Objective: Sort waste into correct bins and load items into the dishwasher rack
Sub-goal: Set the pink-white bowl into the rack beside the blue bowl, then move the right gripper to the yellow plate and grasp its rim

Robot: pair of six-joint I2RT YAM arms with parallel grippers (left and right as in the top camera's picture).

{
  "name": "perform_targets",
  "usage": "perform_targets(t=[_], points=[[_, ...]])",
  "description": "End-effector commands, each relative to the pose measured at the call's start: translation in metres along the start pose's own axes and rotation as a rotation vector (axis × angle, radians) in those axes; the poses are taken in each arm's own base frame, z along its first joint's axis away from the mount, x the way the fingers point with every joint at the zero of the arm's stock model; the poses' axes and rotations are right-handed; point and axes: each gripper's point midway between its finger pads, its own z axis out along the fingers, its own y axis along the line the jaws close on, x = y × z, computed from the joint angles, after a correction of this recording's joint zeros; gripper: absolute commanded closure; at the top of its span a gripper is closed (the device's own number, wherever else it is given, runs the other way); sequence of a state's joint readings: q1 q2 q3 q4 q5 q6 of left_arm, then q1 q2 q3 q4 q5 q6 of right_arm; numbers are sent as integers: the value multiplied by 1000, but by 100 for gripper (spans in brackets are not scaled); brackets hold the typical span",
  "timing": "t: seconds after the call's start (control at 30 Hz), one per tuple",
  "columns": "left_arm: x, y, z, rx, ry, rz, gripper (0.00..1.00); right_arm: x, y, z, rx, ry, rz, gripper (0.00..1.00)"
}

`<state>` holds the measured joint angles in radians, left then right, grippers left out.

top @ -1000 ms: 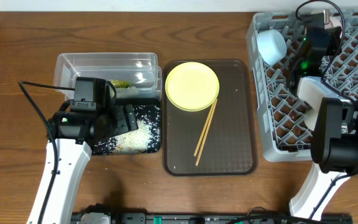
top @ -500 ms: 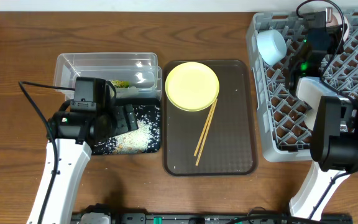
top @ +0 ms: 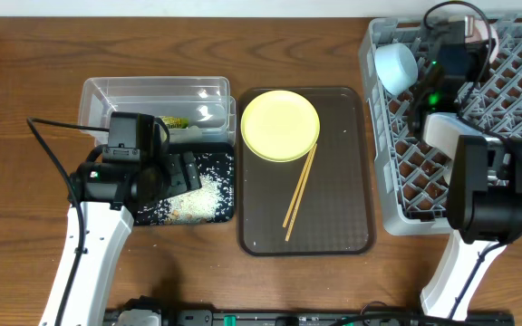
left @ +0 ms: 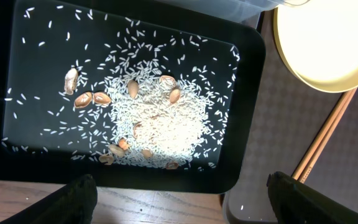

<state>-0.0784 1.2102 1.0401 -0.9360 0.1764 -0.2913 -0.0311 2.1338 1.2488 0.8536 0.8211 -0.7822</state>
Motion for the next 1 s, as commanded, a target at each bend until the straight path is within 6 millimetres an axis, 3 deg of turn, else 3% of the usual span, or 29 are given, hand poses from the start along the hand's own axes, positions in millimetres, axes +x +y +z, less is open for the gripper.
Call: perform_targets(t=[0.0,0.27,0.43,0.57,0.67,0.87,0.97], points=[[-2,2,-1,-6,-5,-15,10,-1,31,-12,-61,-8,-15,99],[-2,2,-1,-6,-6,-14,11,8,35,-35,11,95,55,83],[-2,2,-1,-6,-6,-14,11,12,36,-50,23,154,173,94],[-2,2,-1,-6,-5,-15,10,16,52,-60,-142,200,225,70],[-2,2,-1,-6,-5,-15,11,16,60,-71,-301,244,297,64],[-2,2,-1,-6,-7,-14,10,-24,35,-106,-519,215,355,57],[-2,2,-1,-6,-6,-14,10,-42,30,-139,-715,192,362,50]])
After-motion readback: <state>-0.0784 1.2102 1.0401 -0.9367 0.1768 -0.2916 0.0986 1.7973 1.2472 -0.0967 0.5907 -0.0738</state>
